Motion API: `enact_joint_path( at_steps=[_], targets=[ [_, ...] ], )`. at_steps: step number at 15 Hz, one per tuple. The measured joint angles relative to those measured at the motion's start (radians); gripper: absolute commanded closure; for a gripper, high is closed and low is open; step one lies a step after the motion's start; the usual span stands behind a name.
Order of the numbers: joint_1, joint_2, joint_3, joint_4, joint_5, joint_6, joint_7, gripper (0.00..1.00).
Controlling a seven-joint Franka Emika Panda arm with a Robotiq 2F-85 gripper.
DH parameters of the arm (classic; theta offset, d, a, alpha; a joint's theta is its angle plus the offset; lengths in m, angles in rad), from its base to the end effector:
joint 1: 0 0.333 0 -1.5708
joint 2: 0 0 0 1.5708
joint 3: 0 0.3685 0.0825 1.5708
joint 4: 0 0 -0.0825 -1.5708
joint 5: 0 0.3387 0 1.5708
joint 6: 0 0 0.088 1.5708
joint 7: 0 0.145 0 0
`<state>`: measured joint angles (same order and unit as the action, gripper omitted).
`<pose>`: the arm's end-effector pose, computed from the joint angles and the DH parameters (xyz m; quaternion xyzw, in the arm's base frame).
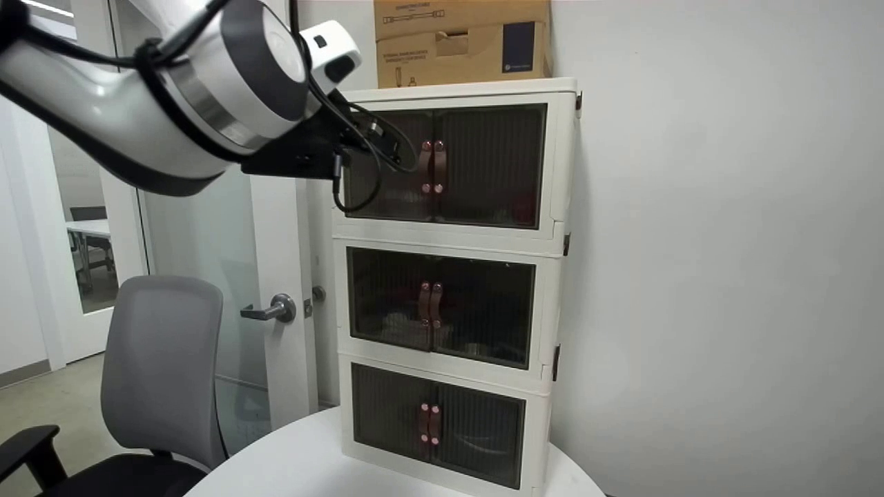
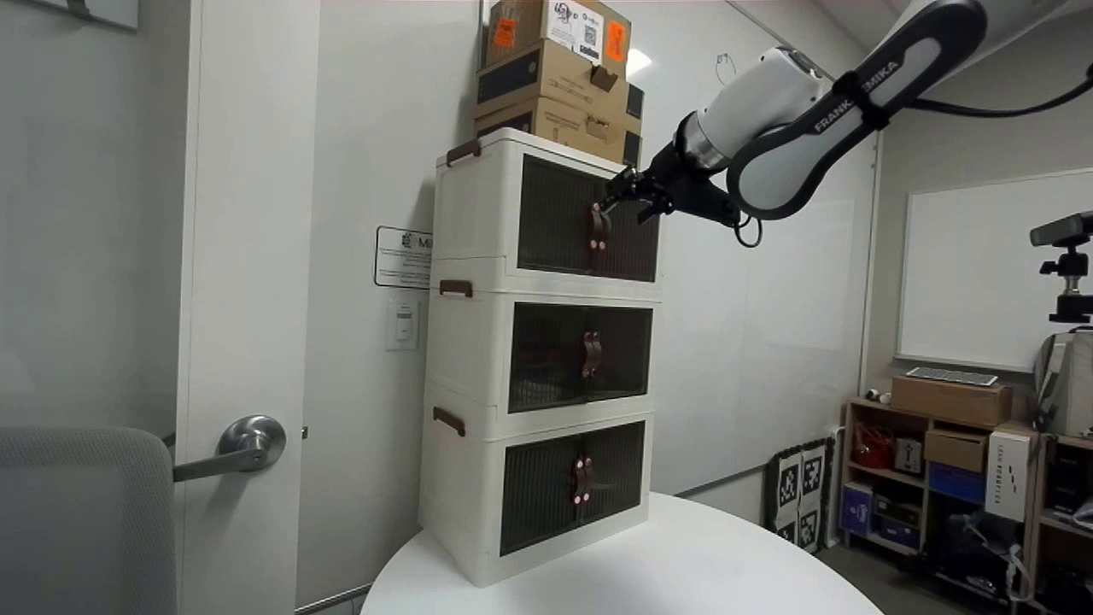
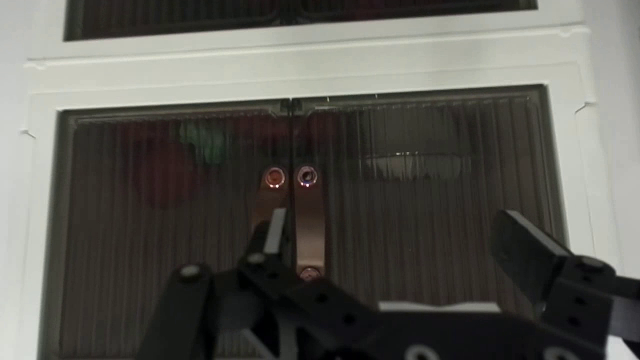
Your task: Open the top cabinet doors
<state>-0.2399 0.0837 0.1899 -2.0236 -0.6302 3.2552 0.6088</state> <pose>0.6062 0.0264 0.5965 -0.8446 0.0000 -0.5352 0.0165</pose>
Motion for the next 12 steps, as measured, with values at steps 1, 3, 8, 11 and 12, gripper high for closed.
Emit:
enact_joint_path(
  at_steps=[1, 3, 8, 11, 12],
  targets=[
    [0.002, 0.043, -0.007, 0.038, 0.000, 0.037, 0.000, 0.00],
    [0.031, 0.122, -0.027, 0.099, 0.088, 0.104, -0.081, 0.00],
    [0.053, 0.288, -0.014, 0.235, 0.087, 0.201, -0.098, 0.00],
    [0.061, 0.348, -0.012, 0.305, 0.087, 0.207, -0.107, 0.00],
    [0.062, 0.361, -0.014, 0.328, 0.087, 0.207, -0.110, 0.00]
  ],
)
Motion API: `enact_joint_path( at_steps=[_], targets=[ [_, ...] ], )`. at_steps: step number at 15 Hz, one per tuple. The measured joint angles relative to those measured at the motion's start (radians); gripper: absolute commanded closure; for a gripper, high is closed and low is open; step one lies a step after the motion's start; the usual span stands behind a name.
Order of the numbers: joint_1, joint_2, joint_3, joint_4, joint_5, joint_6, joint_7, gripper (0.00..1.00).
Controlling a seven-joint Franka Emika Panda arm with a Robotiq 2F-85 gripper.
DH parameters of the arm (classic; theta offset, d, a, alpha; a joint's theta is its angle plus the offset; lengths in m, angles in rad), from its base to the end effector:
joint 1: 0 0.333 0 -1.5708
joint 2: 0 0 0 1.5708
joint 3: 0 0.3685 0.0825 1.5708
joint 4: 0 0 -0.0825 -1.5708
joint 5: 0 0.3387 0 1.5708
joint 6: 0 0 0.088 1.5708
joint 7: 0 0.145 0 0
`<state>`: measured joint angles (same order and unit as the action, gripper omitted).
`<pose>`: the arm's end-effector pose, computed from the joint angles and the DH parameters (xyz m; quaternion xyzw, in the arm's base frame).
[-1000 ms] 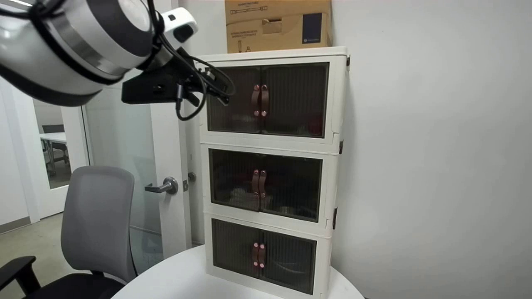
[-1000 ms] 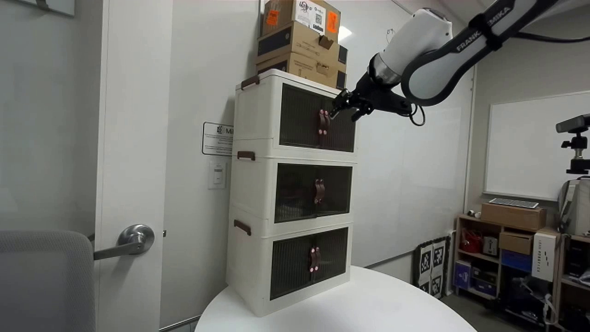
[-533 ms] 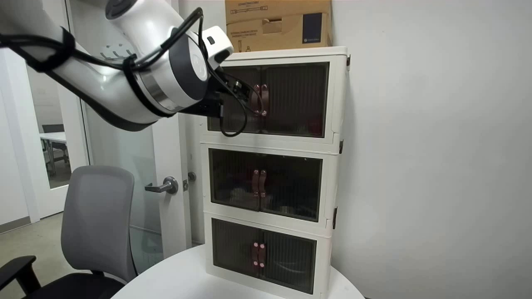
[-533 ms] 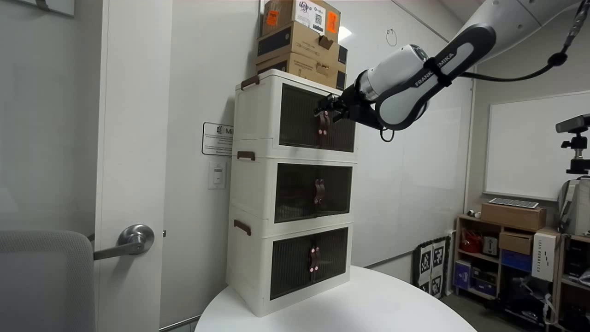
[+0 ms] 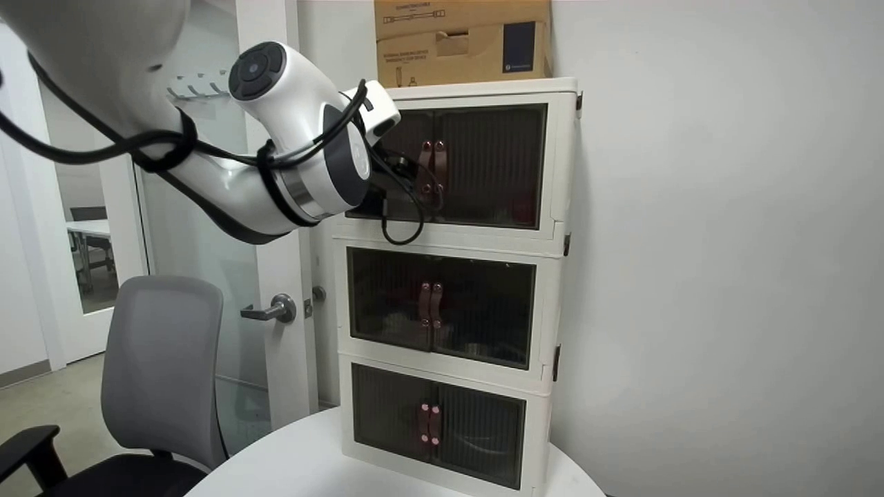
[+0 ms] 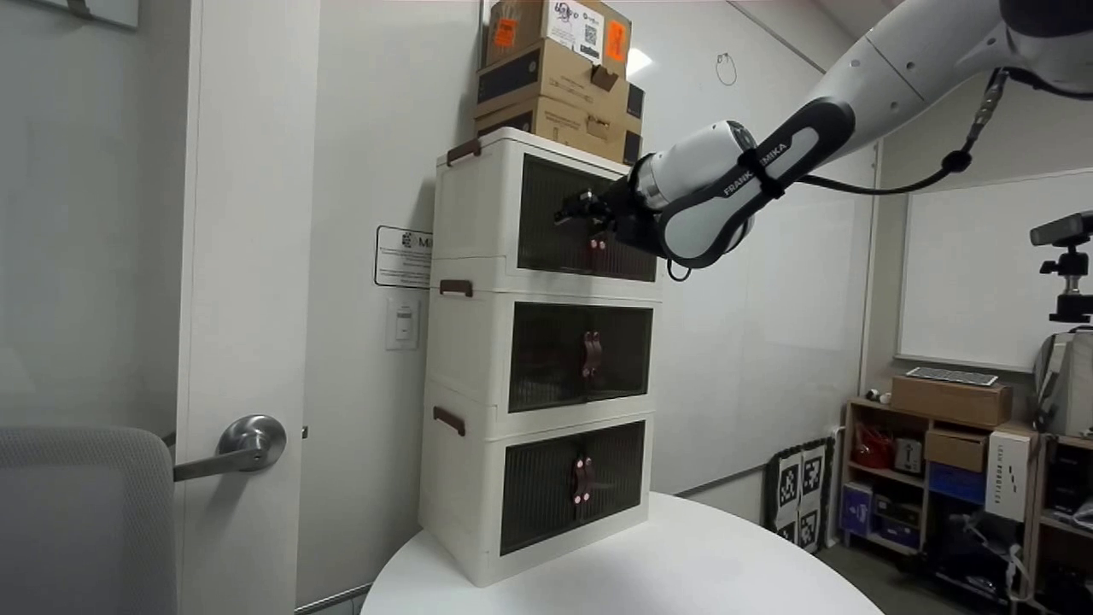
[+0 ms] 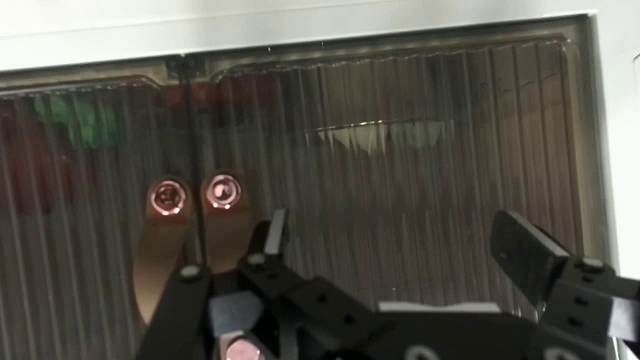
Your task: Open the top cabinet doors
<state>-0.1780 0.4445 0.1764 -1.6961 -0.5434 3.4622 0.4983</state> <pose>0.7143 0.0367 0.5595 -0.7951 -0.0279 -0.6000 0.0834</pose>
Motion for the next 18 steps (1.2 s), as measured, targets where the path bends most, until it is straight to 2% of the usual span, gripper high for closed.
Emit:
enact_joint_path(
  at_steps=[6, 13, 15, 18],
  targets=[
    [-0.010, 0.004, 0.014, 0.053, -0.019, -0.064, -0.008, 0.00],
    [-0.162, -0.028, 0.245, 0.047, -0.065, -0.243, -0.024, 0.00],
    [-0.197, -0.039, 0.276, 0.047, -0.065, -0.293, -0.035, 0.00],
    [-0.230, -0.067, 0.281, 0.048, -0.064, -0.372, -0.043, 0.00]
  ],
)
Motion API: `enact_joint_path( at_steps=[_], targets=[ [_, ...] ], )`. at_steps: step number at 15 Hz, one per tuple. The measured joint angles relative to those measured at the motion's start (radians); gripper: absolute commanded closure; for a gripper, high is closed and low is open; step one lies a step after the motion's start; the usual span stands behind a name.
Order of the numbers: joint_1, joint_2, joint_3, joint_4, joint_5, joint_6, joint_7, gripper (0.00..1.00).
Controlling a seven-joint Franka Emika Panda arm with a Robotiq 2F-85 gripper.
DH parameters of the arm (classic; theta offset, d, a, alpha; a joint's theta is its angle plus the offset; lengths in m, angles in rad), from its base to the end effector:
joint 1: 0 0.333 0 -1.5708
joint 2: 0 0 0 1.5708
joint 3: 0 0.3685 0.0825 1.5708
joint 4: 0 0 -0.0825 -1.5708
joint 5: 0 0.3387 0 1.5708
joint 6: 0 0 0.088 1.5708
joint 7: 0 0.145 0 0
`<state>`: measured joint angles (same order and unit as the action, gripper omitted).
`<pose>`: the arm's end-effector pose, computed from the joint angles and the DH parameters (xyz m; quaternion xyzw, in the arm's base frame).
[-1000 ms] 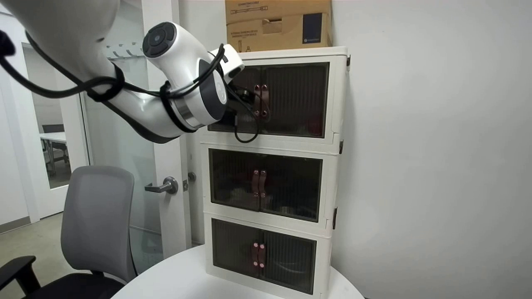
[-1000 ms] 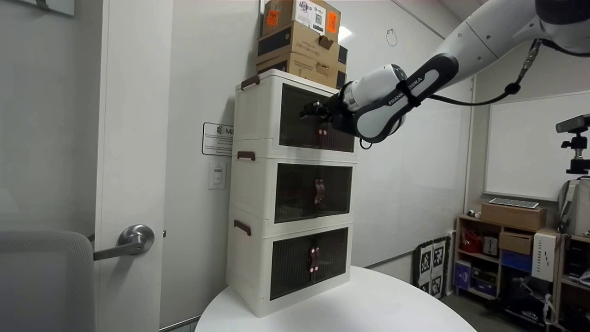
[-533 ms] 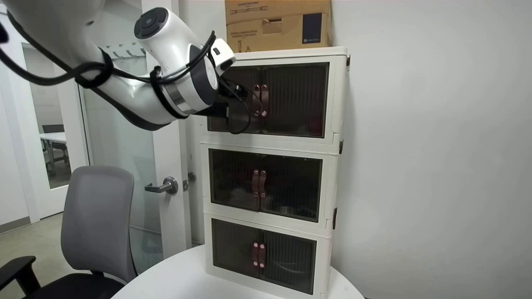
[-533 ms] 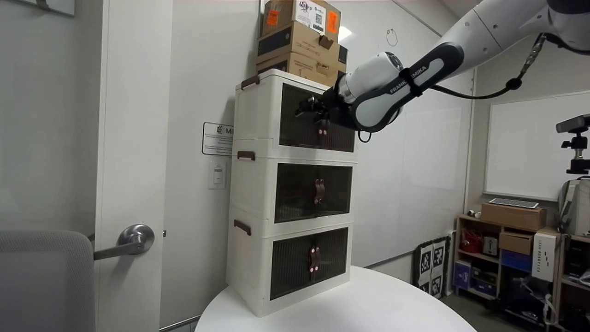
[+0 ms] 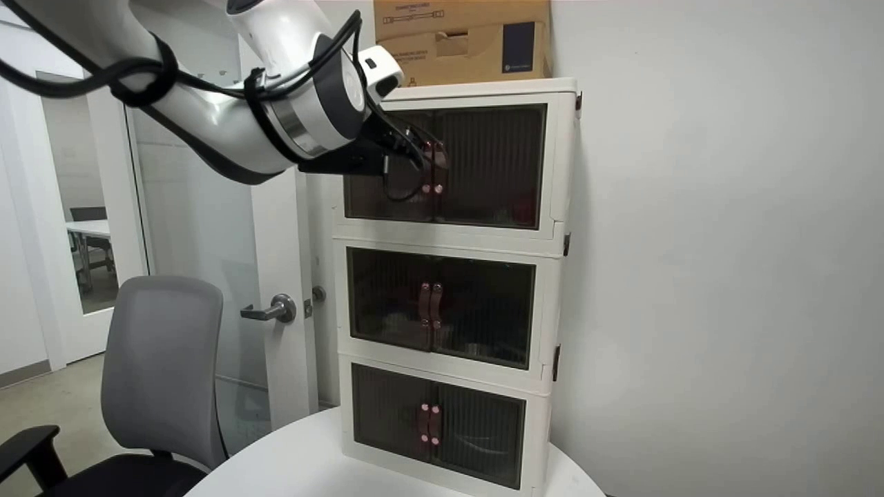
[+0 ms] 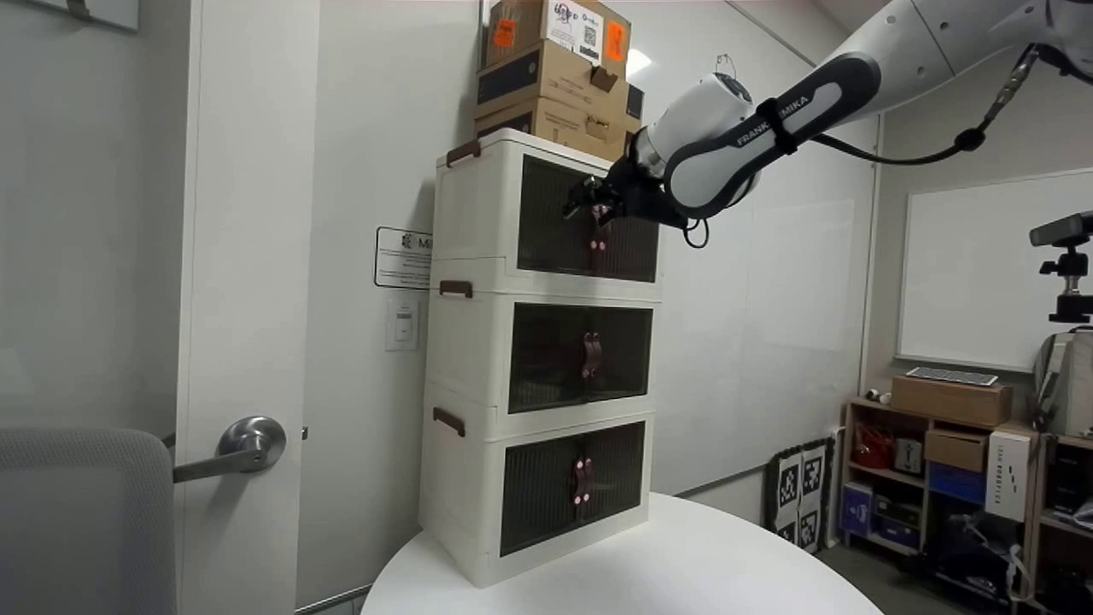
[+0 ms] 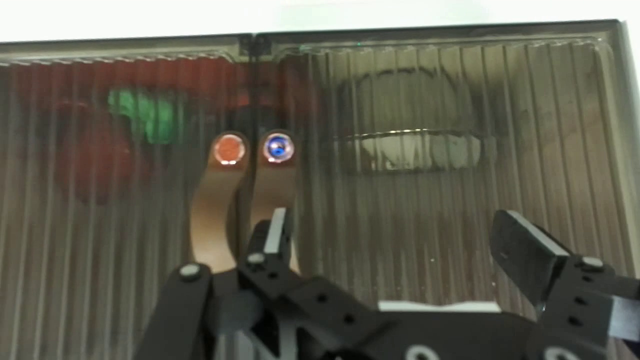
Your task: Open the top cabinet doors
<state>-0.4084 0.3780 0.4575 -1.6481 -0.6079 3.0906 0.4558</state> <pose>0.7074 0.0182 0.5934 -0.8494 -0.0224 -0.5269 0.0228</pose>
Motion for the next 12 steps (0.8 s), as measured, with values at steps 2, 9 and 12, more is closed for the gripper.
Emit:
enact_joint_path(
  at_steps=[2, 9, 12],
  targets=[
    [0.011, -0.022, -0.032, -0.002, 0.059, -0.041, -0.046, 0.00],
    [0.238, -0.075, -0.283, -0.002, 0.404, -0.080, -0.339, 0.00],
    [0.283, -0.073, -0.321, -0.002, 0.447, -0.080, -0.385, 0.00]
  ],
)
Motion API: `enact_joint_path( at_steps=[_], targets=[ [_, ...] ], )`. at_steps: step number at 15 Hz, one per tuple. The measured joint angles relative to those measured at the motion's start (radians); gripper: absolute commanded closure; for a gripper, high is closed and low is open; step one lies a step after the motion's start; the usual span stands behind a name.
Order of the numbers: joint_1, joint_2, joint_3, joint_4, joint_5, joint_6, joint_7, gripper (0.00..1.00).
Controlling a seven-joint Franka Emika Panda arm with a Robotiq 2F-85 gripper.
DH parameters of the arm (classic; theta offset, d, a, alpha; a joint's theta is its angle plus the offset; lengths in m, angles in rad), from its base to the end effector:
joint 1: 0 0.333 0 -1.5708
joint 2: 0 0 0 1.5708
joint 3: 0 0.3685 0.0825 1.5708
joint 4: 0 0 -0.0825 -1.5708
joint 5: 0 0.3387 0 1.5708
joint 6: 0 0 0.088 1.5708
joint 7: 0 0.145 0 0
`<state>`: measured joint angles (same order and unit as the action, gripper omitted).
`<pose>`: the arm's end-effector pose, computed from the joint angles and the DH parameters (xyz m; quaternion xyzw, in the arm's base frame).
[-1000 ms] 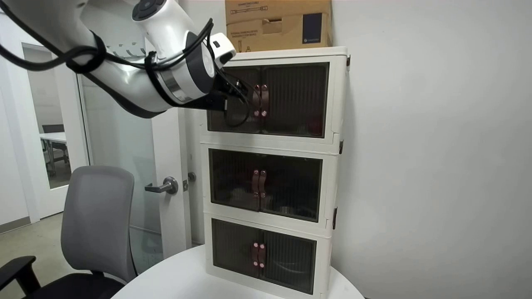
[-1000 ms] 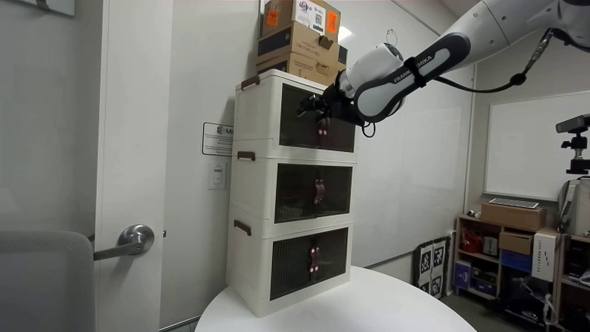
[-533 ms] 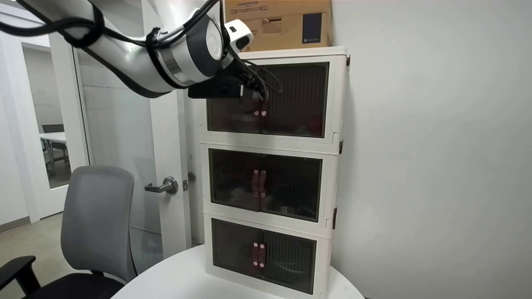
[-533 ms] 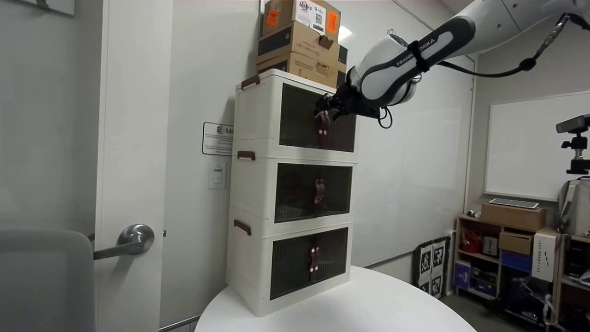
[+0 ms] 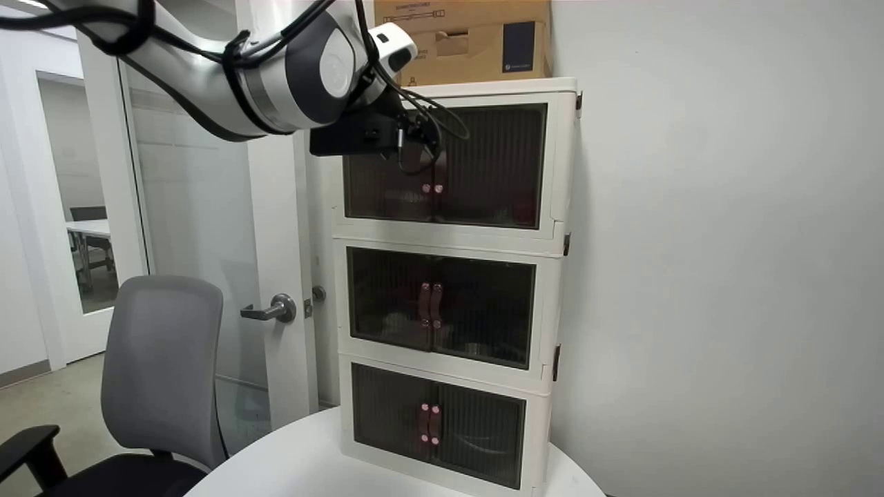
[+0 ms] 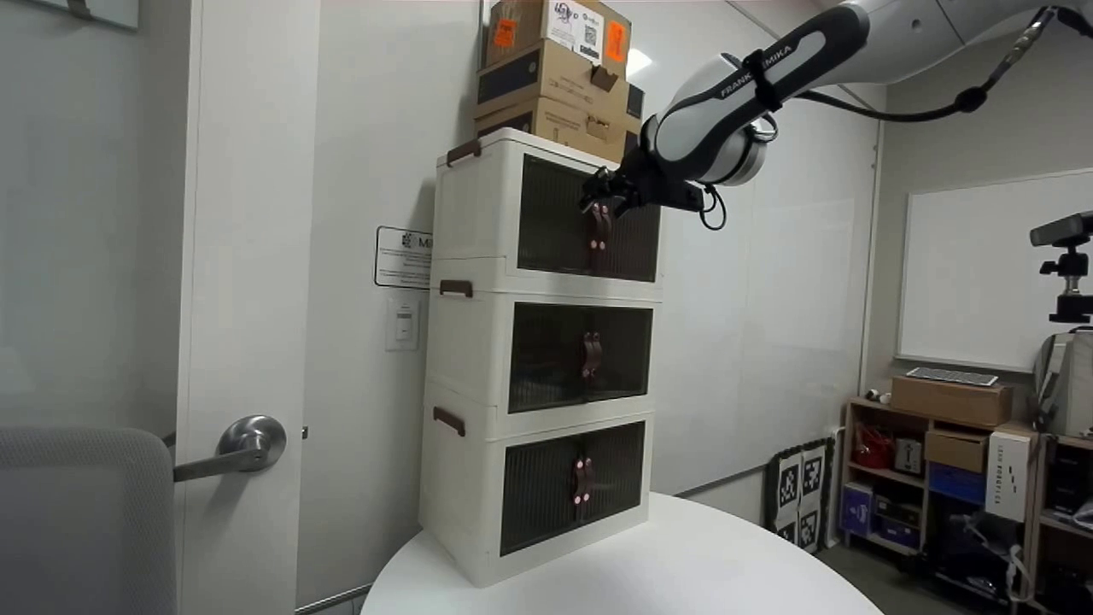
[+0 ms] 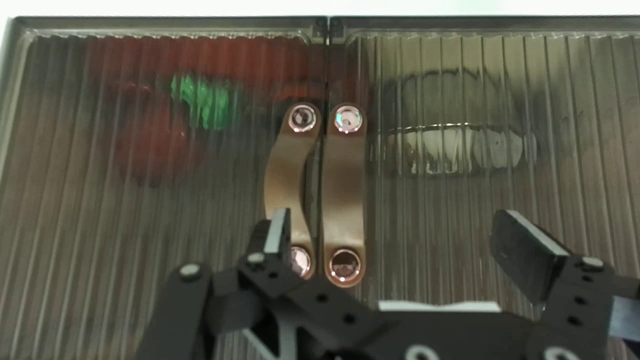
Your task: Open the top cabinet doors
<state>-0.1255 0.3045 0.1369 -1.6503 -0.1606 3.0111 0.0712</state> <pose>0.7026 0.0030 0.6159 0.8624 0.0246 0.5055 0.0123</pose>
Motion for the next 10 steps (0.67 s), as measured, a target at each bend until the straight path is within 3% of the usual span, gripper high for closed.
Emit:
enact_joint_path(
  at_steps=[10],
  targets=[
    [-0.008, 0.045, 0.017, 0.003, 0.016, 0.048, -0.069, 0.00]
  ],
)
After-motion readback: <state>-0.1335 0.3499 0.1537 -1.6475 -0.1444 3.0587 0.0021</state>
